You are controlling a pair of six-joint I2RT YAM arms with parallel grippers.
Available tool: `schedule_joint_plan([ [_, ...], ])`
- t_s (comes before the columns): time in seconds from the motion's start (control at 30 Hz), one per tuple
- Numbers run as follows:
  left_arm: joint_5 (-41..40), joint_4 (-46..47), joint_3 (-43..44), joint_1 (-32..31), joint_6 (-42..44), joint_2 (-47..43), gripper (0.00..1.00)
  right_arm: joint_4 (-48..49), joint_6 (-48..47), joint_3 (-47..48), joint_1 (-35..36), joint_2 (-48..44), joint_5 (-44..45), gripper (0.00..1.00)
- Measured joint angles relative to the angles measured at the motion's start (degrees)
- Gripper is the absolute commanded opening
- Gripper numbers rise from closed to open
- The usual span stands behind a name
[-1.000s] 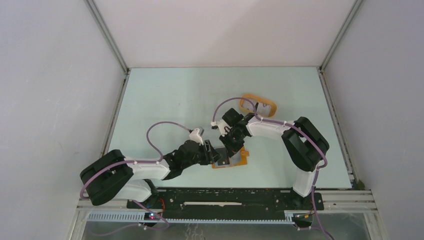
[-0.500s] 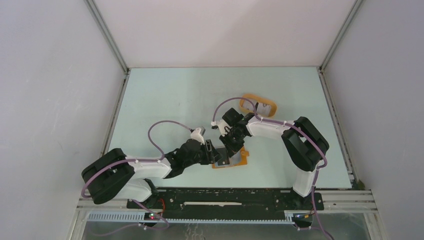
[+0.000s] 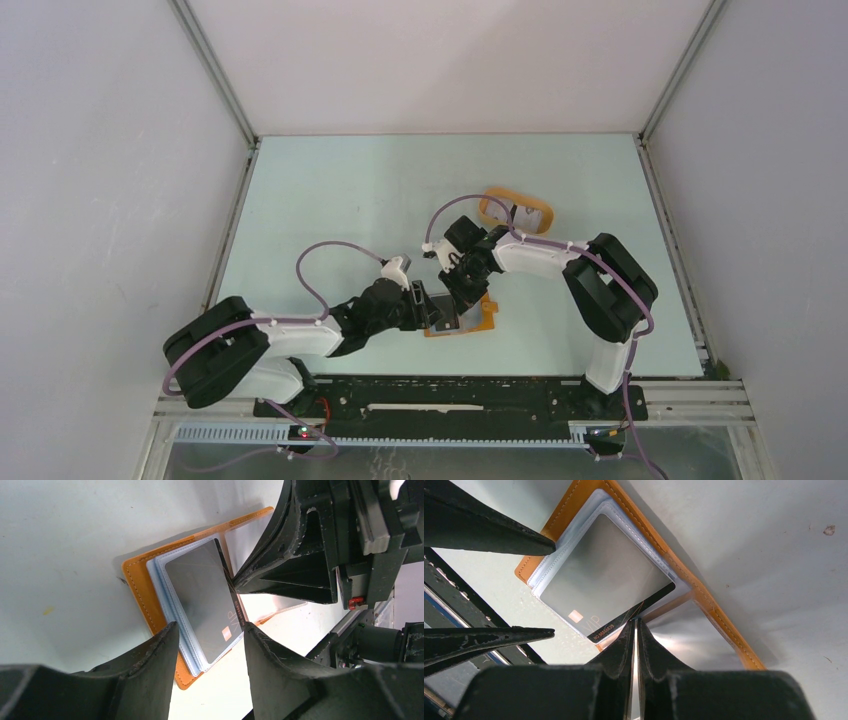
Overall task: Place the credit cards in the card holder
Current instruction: Insert the credit card into the card holder.
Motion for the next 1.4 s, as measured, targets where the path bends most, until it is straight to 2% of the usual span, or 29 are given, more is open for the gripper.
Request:
schedule_joint_plan([
  [0.9,1.88,0.92,0.74,0.09,0.0,1.46,0.53,-0.04,0.02,0.0,-0.02,0.02,-0.02,0.11],
  [1.4,0.55,-1.79,0.74,0.09,0.5,-2.91,0.54,-0.04,0.0,0.02,-0.28,0.11,-0.5,0.11],
])
